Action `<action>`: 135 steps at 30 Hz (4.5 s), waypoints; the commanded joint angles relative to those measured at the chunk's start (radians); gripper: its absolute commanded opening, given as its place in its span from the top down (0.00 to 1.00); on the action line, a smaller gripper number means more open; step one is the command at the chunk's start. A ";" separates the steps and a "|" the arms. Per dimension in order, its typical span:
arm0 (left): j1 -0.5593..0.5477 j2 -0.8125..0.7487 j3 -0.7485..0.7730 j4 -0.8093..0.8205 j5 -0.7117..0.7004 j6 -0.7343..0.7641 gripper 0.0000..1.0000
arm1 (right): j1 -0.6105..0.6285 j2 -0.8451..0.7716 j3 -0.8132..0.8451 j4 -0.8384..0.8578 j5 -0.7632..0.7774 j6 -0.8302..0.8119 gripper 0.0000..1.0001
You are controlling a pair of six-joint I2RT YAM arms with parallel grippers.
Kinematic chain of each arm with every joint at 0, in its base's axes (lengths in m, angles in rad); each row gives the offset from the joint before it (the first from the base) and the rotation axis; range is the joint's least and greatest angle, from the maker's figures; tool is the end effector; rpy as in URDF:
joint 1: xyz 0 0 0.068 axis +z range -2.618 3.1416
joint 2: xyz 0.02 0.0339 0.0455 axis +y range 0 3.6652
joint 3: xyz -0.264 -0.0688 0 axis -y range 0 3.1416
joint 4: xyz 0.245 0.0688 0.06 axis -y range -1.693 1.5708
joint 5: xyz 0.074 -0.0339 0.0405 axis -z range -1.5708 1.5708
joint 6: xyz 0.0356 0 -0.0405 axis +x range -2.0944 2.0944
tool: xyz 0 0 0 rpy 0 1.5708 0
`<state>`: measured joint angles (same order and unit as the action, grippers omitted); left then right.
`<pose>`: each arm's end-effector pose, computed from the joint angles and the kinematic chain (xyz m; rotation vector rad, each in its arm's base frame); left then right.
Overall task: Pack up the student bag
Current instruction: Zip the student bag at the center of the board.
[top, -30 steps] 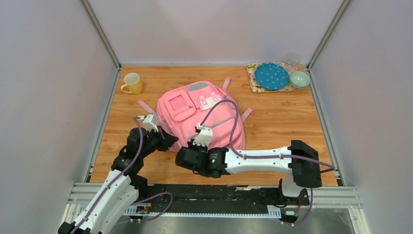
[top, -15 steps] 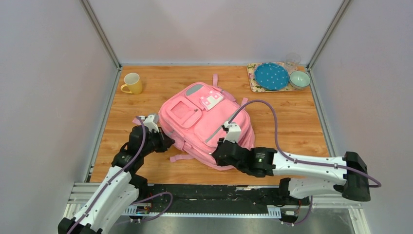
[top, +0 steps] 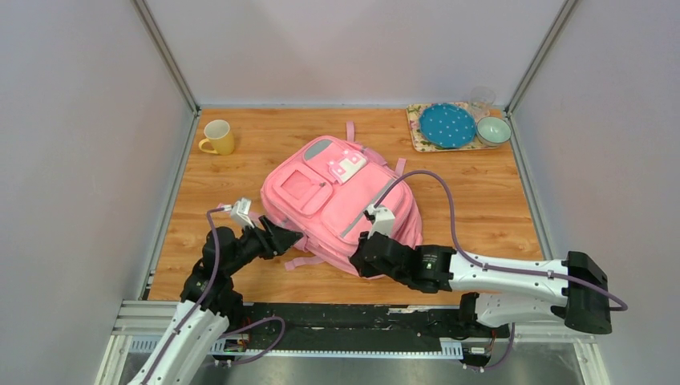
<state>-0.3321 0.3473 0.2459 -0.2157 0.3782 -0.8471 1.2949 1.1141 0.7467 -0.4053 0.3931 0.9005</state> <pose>0.1123 -0.0526 0.2049 -0.2434 2.0224 -1.1336 0.0759 0.2179 0.2438 -0.2680 2.3523 0.6715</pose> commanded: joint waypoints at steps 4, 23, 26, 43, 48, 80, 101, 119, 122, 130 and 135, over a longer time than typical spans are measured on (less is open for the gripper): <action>-0.025 -0.090 -0.057 0.084 0.002 -0.211 0.25 | 0.003 0.020 0.034 0.059 -0.048 -0.002 1.00; -0.303 0.258 0.021 0.299 -0.371 -0.144 0.23 | 0.003 -0.030 0.011 0.059 -0.076 -0.009 1.00; -0.303 0.306 0.052 0.303 -0.369 -0.130 0.21 | 0.003 -0.042 0.006 0.059 -0.079 -0.014 1.00; -0.289 0.418 0.205 0.104 -0.522 0.000 1.00 | 0.003 0.019 0.049 -0.042 -0.056 -0.107 1.00; -0.249 0.441 0.245 0.070 -0.493 0.049 1.00 | 0.003 0.050 0.057 -0.072 -0.073 -0.156 1.00; 0.076 0.109 0.132 -0.186 -0.044 -0.067 0.22 | 0.003 -0.092 0.003 -0.026 0.020 -0.111 1.00; -0.323 0.008 -0.100 0.159 -0.364 -0.329 0.20 | 0.001 -0.071 -0.006 0.006 -0.020 -0.074 1.00; -0.369 0.218 0.203 -0.166 -0.607 0.058 1.00 | 0.004 0.076 0.068 -0.182 0.141 -0.035 1.00; -0.357 0.257 0.263 -0.234 -0.602 0.131 1.00 | 0.009 0.079 0.069 -0.185 0.174 -0.017 1.00; -0.164 0.280 0.322 -0.368 -0.429 0.336 1.00 | 0.007 0.058 0.069 -0.245 0.222 0.000 1.00; 0.037 0.297 0.357 -0.412 -0.315 0.424 1.00 | 0.007 0.056 0.063 -0.251 0.228 0.001 1.00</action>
<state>-0.4168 0.6430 0.5415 -0.5541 0.0307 -0.5804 1.3022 1.1831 0.8070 -0.5571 0.5674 0.8948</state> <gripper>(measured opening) 0.010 0.025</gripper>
